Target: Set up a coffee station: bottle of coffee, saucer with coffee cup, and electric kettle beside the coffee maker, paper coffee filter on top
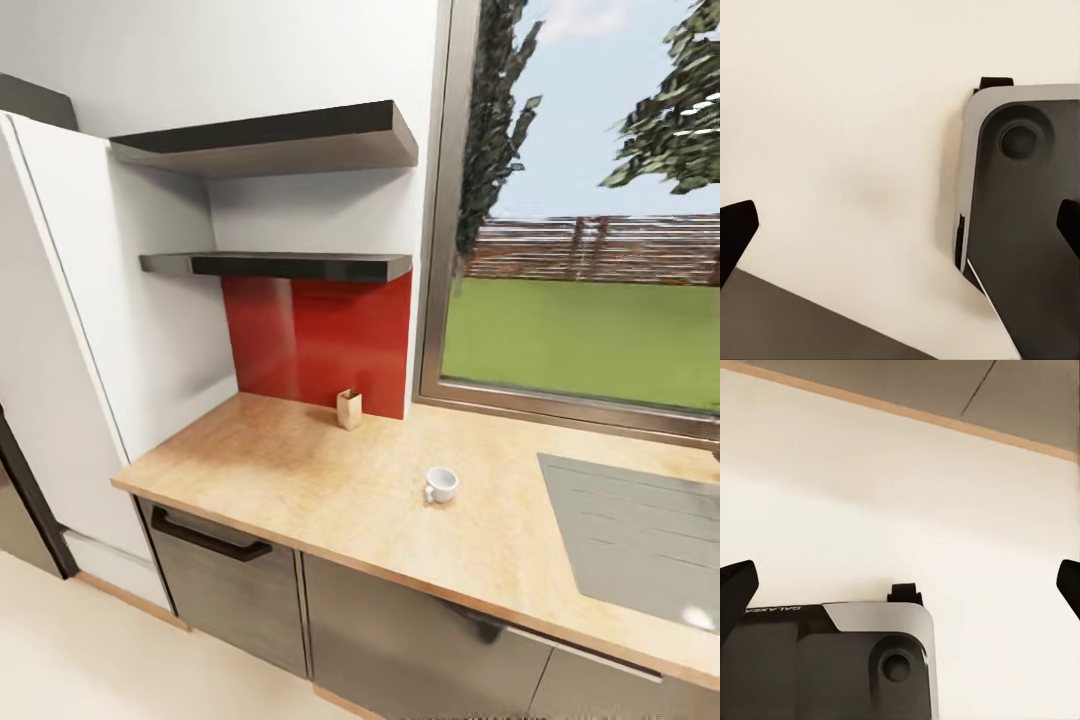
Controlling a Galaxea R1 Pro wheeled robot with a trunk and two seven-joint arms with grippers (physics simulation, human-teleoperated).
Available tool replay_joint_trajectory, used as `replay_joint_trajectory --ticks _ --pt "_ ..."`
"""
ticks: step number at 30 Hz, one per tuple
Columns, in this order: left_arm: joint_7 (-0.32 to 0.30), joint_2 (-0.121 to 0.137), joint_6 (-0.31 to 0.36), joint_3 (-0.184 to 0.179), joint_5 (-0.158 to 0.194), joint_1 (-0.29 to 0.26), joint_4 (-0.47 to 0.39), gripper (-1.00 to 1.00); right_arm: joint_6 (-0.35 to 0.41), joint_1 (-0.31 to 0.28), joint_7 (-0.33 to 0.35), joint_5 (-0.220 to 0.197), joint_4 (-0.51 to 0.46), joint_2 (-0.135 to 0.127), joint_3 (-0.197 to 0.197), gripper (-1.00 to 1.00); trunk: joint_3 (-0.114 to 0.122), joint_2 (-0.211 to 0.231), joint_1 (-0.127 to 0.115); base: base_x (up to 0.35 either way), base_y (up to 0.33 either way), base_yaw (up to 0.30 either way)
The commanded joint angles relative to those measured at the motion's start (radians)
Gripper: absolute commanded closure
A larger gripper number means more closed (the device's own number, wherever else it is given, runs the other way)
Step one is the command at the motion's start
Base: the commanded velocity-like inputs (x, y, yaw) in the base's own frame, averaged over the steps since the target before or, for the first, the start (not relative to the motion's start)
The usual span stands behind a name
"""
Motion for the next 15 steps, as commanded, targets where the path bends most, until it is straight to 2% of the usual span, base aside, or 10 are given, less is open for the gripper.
replay_joint_trajectory --ticks 1,11,15 --pt "0.004 0.001 0.006 -0.009 0.009 0.001 -0.003 -1.0 0.003 0.0 0.003 -0.011 0.0 0.0 0.008 -1.0 0.0 -0.001 0.0 0.002 0.009 -0.297" --pt "0.008 0.002 0.005 -0.01 0.008 0.003 -0.001 -1.0 0.003 0.0 0.003 -0.011 0.0 0.0 0.008 -1.0 -0.001 -0.001 0.0 0.0 0.002 -0.298" --pt "0.009 0.002 0.005 -0.01 0.007 0.003 -0.001 -1.0 0.003 0.0 0.003 -0.011 -0.001 0.001 0.009 -1.0 -0.005 -0.001 0.0 0.0 0.0 -0.23"
